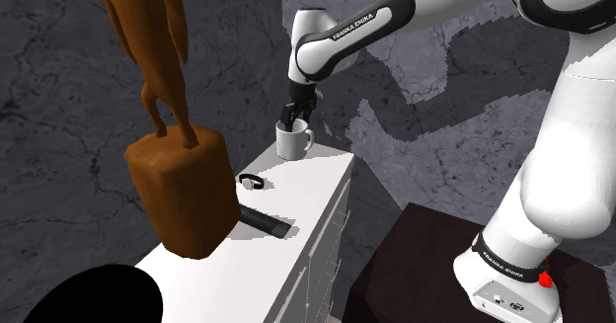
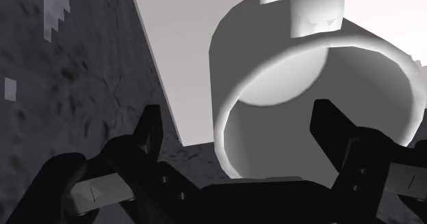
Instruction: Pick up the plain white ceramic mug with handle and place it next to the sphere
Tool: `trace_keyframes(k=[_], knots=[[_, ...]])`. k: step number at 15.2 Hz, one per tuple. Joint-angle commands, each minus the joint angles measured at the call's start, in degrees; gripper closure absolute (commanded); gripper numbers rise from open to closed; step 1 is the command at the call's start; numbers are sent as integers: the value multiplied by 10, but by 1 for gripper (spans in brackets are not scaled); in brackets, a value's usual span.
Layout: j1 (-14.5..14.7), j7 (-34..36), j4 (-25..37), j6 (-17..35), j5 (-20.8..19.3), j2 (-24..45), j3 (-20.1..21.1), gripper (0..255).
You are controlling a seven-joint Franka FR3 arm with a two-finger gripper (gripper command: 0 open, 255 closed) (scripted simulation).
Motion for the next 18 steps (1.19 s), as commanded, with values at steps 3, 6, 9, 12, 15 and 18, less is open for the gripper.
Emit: trace_keyframes(k=[3, 6, 9, 12, 15, 18], knots=[[-6, 0, -6, -1, 1, 3, -4, 0], [-6, -1, -8, 0, 1, 2, -4, 255], [-7, -2, -5, -2, 1, 3, -5, 255], [-6, 0, -15, 2, 2, -3, -4, 255], [-7, 0, 1, -15, 1, -4, -3, 255], [-8, -1, 13, -37, 2, -14, -2, 255]])
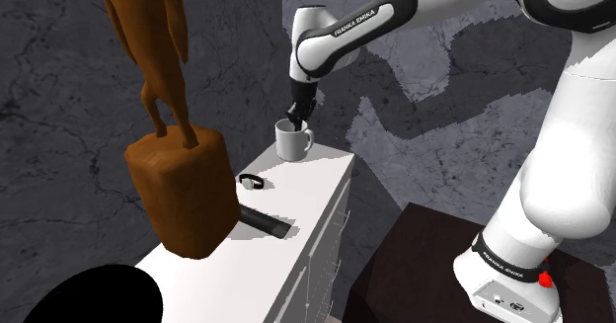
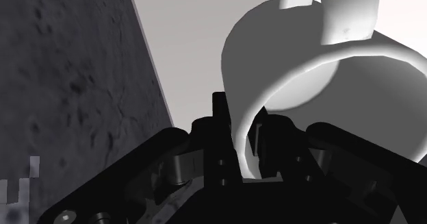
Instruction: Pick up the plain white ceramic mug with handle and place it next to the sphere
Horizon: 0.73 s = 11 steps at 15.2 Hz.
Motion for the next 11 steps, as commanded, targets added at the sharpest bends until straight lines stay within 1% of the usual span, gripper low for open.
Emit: trace_keyframes(k=[1, 11], knots=[[-5, 0, 14, -15, 0, -10, -4, 255], [-8, -1, 63, -87, 2, -34, -1, 255]])
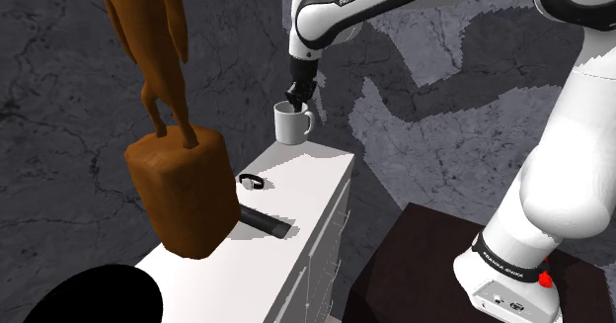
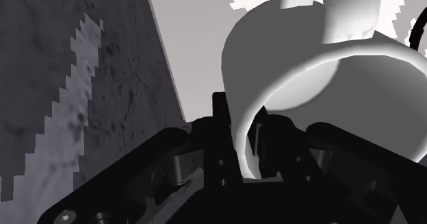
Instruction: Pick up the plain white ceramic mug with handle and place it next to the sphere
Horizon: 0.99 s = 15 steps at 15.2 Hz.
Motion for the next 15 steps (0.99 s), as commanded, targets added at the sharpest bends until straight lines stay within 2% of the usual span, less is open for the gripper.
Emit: trace_keyframes(k=[1, 15], knots=[[-5, -1, 15, -12, 0, -7, -5, 255], [-8, -2, 108, -117, 1, -20, -1, 255]])
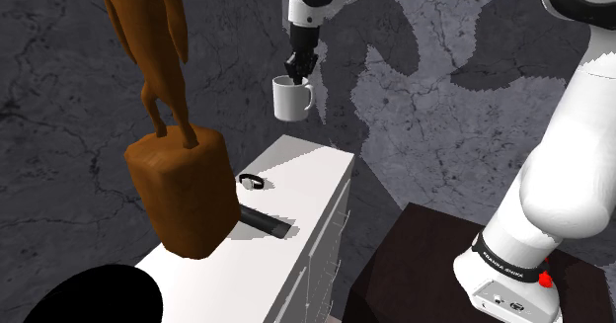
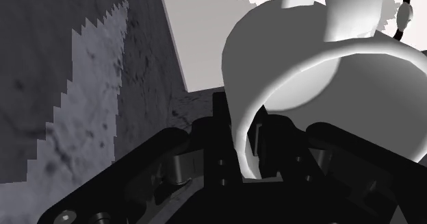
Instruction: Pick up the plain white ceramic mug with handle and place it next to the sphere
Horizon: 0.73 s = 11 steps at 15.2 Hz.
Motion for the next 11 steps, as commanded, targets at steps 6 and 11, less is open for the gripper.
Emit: trace_keyframes(k=[6, 11], knots=[[-6, 0, 60, -52, -2, -3, -3, 255], [-7, 0, 97, -84, -3, 2, -2, 255]])
